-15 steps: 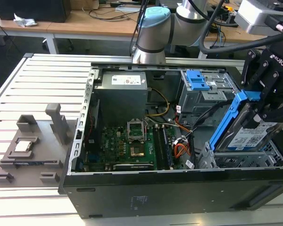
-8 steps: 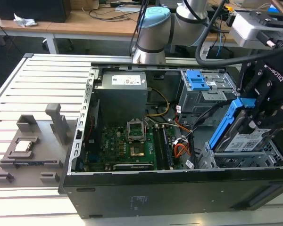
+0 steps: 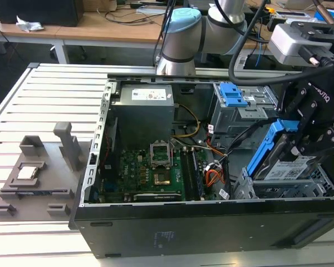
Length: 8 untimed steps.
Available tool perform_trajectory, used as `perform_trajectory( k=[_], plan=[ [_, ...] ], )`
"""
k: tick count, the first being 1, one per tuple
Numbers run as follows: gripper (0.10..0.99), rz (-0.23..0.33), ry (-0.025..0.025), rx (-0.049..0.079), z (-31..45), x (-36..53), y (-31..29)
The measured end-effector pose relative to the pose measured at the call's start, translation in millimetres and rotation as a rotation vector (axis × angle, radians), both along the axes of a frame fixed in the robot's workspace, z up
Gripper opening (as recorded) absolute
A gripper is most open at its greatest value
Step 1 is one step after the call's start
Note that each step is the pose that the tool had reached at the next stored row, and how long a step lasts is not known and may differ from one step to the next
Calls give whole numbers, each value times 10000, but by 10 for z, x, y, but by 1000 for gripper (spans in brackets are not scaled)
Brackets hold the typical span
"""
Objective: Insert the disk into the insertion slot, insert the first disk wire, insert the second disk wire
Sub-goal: 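Insert the disk into the insertion slot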
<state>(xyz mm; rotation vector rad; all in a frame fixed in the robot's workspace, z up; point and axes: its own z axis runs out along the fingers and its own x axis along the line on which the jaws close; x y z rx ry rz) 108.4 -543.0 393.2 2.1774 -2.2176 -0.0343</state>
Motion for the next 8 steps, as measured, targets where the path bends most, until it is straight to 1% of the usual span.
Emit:
perform_trajectory(
  k=[4, 5, 8],
  plan=[
    [376, 0, 0, 2, -2, 0, 0],
    [439, 0, 0, 3, -3, 0, 0],
    [427, 0, 0, 0, -3, 0, 0]
  ],
)
